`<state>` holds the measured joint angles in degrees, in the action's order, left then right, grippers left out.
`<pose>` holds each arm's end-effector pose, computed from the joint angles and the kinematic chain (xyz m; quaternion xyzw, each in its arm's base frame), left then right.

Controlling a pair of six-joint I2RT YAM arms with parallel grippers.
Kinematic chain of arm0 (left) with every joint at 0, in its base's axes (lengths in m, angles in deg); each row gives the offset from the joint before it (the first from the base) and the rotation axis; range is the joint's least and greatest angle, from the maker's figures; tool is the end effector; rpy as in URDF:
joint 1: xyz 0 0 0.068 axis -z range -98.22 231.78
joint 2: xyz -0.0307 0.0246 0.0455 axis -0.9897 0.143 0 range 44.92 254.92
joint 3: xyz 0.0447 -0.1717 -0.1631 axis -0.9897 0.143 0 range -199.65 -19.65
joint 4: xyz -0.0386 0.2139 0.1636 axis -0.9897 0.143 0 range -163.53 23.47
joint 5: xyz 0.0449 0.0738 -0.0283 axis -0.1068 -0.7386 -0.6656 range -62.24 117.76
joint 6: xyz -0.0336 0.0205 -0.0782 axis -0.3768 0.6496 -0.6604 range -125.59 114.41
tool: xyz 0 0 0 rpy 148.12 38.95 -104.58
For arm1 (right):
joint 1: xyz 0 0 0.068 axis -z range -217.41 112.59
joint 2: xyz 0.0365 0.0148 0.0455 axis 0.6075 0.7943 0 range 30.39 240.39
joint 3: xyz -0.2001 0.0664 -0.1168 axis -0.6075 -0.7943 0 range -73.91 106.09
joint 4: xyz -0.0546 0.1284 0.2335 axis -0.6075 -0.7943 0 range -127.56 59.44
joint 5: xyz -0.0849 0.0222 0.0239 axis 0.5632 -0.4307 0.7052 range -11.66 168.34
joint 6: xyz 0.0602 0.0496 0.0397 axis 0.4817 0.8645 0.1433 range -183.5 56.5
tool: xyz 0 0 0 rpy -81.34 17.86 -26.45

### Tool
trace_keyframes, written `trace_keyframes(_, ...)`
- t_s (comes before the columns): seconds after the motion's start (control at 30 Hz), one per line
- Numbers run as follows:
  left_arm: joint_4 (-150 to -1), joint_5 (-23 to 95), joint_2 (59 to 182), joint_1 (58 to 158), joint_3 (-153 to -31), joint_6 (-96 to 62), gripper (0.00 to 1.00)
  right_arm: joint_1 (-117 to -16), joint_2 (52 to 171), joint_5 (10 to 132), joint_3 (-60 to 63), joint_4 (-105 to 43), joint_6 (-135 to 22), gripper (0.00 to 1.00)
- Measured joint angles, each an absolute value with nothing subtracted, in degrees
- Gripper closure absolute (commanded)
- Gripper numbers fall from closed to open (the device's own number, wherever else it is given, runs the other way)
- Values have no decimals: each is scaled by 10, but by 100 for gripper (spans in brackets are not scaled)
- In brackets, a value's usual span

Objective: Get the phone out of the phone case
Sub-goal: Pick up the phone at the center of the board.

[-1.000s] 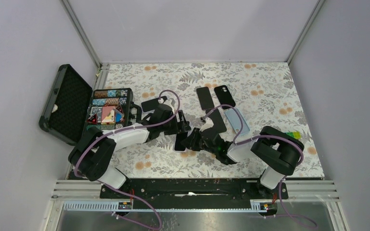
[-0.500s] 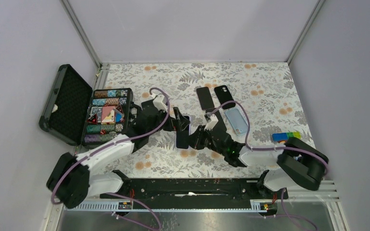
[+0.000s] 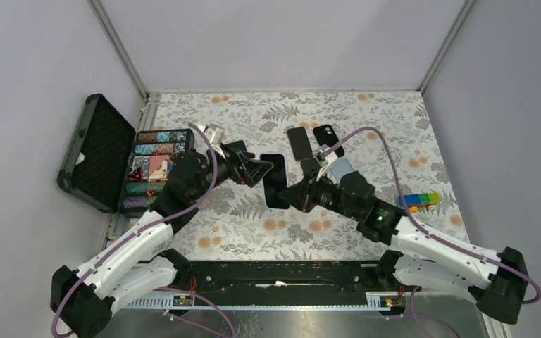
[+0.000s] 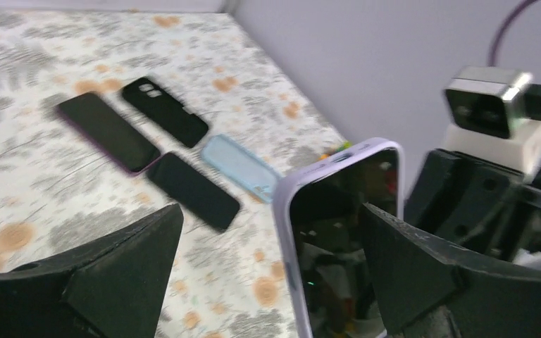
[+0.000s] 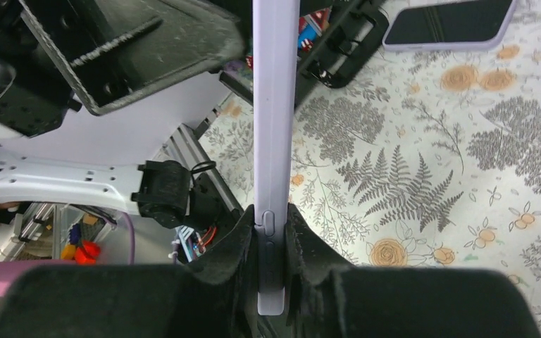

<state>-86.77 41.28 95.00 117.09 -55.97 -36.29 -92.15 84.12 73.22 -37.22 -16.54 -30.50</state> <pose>0.2216 -0.1792 0.2865 0.1111 0.7015 -0.4509 0.5406 0.1658 0.2465 0.2740 -0.1669 0.7060 0.4998 0.4732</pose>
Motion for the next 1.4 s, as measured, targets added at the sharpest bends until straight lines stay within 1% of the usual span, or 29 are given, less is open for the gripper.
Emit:
trace_keyframes(0.1, -886, 478, 964, 1169, -600, -392, 1, -903, 812, 702, -346, -205, -320, 100)
trace_keyframes(0.27, -949, 577, 965, 1170, -601, -454, 1, -858, 796, 632, -327, -222, -319, 100)
trace_keyframes(0.4, -969, 622, 968, 1170, -601, -480, 2, -813, 799, 561, -327, -213, -295, 100)
trace_keyframes(0.47, -976, 631, 968, 1169, -601, -484, 5, -800, 806, 530, -327, -197, -281, 100)
trace_keyframes(0.6, -980, 642, 968, 1169, -601, -494, 28, -787, 829, 475, -327, -156, -249, 100)
trace_keyframes(0.77, -1003, 656, 971, 1166, -601, -520, 41, -779, 848, 410, -327, -108, -224, 100)
trace_keyframes(0.87, -1014, 670, 973, 1164, -601, -537, 53, -772, 859, 376, -327, -90, -220, 100)
trace_keyframes(0.9, -1016, 674, 973, 1163, -601, -543, 58, -768, 862, 365, -326, -84, -218, 100)
trace_keyframes(0.93, -1018, 676, 974, 1162, -601, -549, 62, -765, 864, 355, -326, -78, -217, 100)
trace_keyframes(1.0, -1022, 682, 975, 1160, -601, -558, 66, -759, 867, 337, -326, -66, -215, 100)
trace_keyframes(1.1, -1024, 695, 975, 1159, -601, -564, 70, -751, 877, 306, -326, -36, -200, 100)
trace_keyframes(1.13, -1023, 698, 975, 1158, -601, -564, 73, -749, 883, 297, -326, -22, -193, 100)
trace_keyframes(1.27, -1004, 701, 967, 1154, -601, -561, 78, -743, 913, 261, -326, 24, -171, 100)
trace_keyframes(1.4, -988, 700, 961, 1149, -601, -558, 79, -737, 935, 234, -326, 61, -153, 100)
